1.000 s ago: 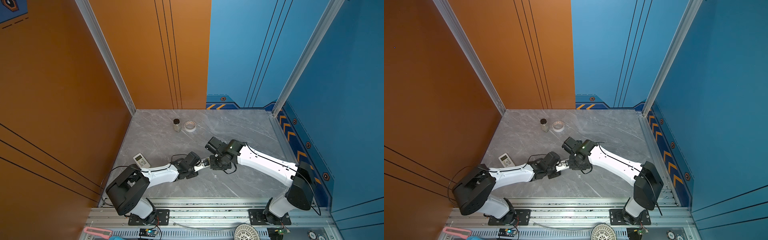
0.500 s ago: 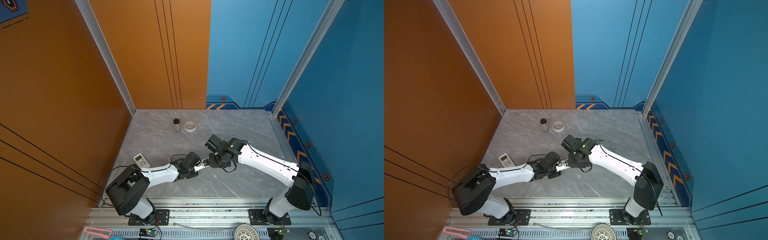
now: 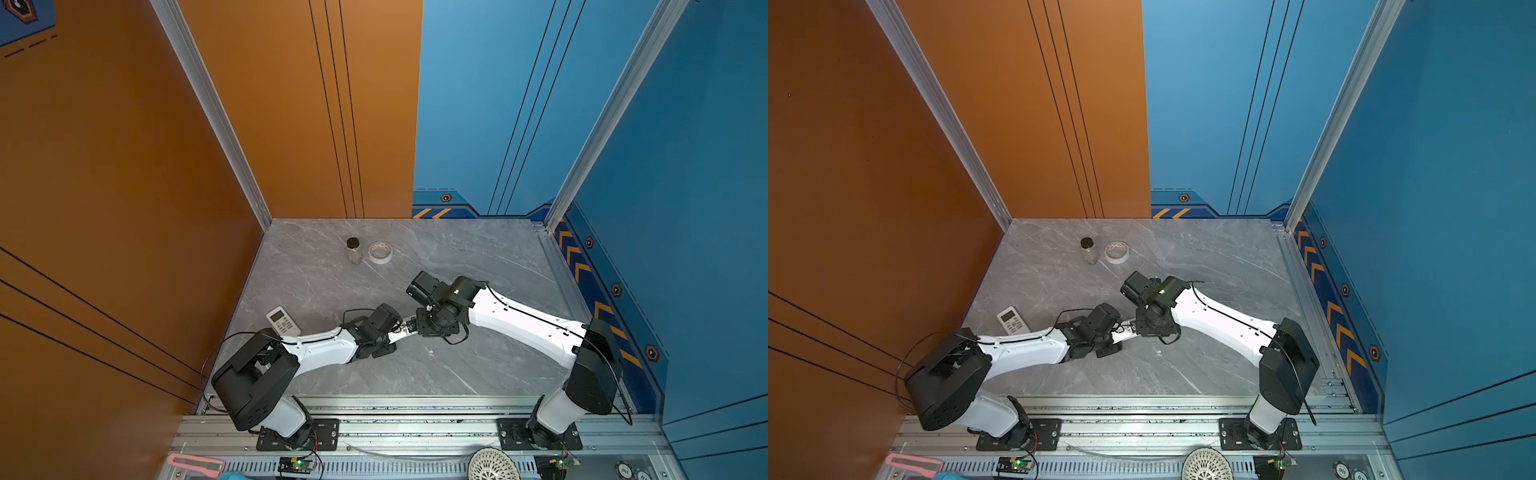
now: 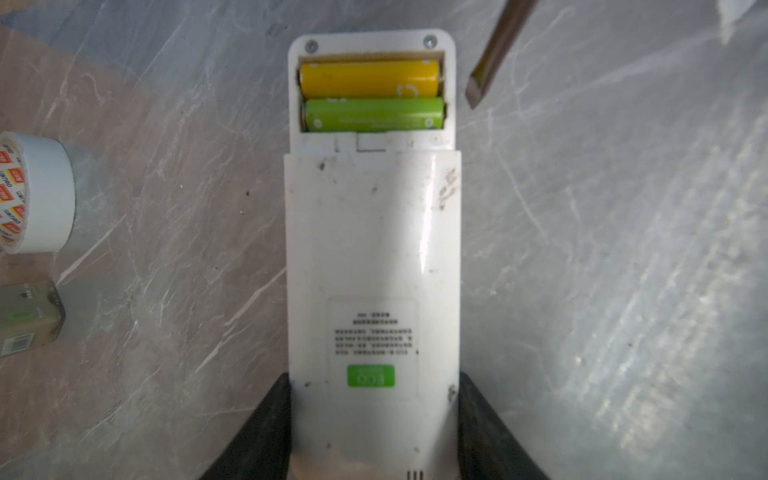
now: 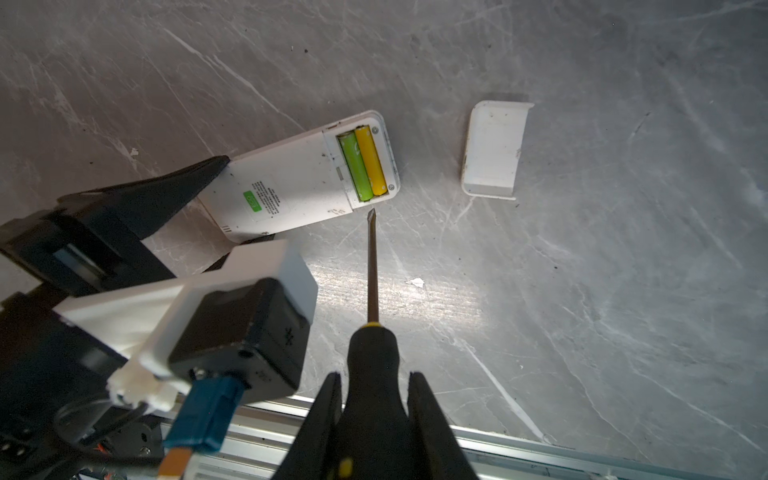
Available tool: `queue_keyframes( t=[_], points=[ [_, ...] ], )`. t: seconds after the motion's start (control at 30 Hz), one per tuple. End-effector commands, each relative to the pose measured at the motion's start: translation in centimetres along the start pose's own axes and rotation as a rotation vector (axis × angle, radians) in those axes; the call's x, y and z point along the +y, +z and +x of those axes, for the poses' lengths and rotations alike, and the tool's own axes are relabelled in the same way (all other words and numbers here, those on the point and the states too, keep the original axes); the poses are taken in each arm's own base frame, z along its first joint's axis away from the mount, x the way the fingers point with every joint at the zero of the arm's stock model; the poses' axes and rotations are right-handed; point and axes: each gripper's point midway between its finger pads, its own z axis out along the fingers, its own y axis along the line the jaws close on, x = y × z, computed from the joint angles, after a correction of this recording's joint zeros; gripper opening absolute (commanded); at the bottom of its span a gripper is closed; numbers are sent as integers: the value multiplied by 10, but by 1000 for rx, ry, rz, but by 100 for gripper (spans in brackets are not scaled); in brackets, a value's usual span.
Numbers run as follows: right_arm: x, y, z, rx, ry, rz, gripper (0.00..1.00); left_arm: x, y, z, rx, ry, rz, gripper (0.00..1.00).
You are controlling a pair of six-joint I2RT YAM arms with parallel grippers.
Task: Unload the batteries from the remote control
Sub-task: 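Insert the screwdriver tip beside the green battery while the left holds the remote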
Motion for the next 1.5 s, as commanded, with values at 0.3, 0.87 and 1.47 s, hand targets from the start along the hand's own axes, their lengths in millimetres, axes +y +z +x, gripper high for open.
queue_keyframes(
  t=[0.3,0.87,1.47],
  points=[
    [4,-13,-18,-57,20,-39,0,-15,4,22,75,6,34,30],
    [2,-3,-12,-5,60,-48,0,-14,5,22,77,-11,26,30],
    [-7,7,-5,37,74,-14,0,-12,7,19,78,-17,25,30]
  ],
)
